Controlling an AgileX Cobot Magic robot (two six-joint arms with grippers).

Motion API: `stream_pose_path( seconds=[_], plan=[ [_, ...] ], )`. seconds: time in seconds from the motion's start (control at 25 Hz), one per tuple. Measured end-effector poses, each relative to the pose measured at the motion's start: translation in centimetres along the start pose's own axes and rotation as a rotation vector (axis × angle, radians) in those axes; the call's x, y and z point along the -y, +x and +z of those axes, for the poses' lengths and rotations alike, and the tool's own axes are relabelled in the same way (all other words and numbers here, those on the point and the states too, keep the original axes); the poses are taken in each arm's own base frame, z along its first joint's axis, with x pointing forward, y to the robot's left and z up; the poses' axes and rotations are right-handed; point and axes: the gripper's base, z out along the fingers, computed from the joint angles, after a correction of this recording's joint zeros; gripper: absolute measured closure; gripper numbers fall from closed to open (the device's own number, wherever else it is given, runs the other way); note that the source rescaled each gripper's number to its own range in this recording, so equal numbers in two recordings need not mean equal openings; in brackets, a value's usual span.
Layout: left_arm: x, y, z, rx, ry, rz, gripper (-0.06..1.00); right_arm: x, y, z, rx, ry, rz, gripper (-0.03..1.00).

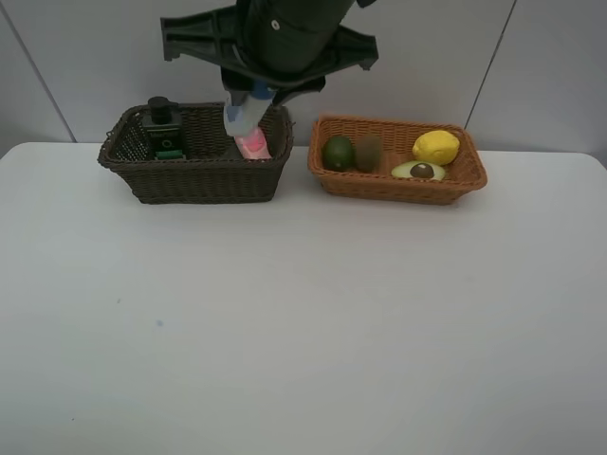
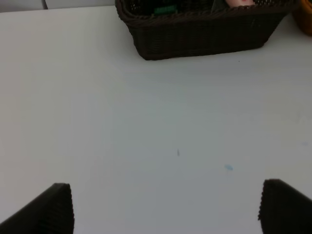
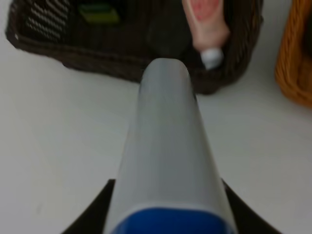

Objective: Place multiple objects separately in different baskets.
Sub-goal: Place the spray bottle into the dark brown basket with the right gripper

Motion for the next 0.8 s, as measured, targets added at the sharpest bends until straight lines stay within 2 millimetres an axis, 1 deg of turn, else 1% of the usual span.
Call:
stream_pose_path(
  seconds=[0.12, 0.2, 0.28, 0.4, 0.52, 0.68, 0.72, 0.76, 0.8],
  plan=[
    [0.0, 0.0, 0.0, 0.000, 0.000, 0.000, -0.05, -0.4, -0.5, 3.2, 0.080, -0.074, -0.045, 0.84],
    [0.0, 0.0, 0.0, 0.000, 0.000, 0.000, -0.05, 0.1, -0.8, 5.8, 0.129, -0.115, -0.050, 0.84],
    [0.0, 0.0, 0.0, 0.000, 0.000, 0.000, -0.05, 1.0, -0.9, 8.5, 0.168, -0.147, -0.043, 0.84],
    [0.0, 0.0, 0.0, 0.000, 0.000, 0.000, -0.05, 3.1, -1.1, 12.4, 0.228, -0.193, -0.018, 0.84],
    [0.0, 0.0, 0.0, 0.000, 0.000, 0.000, -0.05, 5.0, -1.0, 15.3, 0.287, -0.238, 0.008, 0.84],
    [0.0, 0.0, 0.0, 0.000, 0.000, 0.000, -0.05, 7.6, -0.1, 18.2, 0.262, -0.203, 0.035, 0.83],
    [0.0, 0.0, 0.0, 0.000, 0.000, 0.000, -0.05, 8.0, 0.1, 18.5, 0.256, -0.197, 0.039, 0.77],
    [0.0, 0.0, 0.0, 0.000, 0.000, 0.000, -0.05, 8.2, 0.2, 18.8, 0.257, -0.198, 0.041, 0.66],
    [0.0, 0.0, 0.0, 0.000, 0.000, 0.000, -0.05, 8.2, 0.2, 18.9, 0.261, -0.202, 0.041, 0.49]
  ],
)
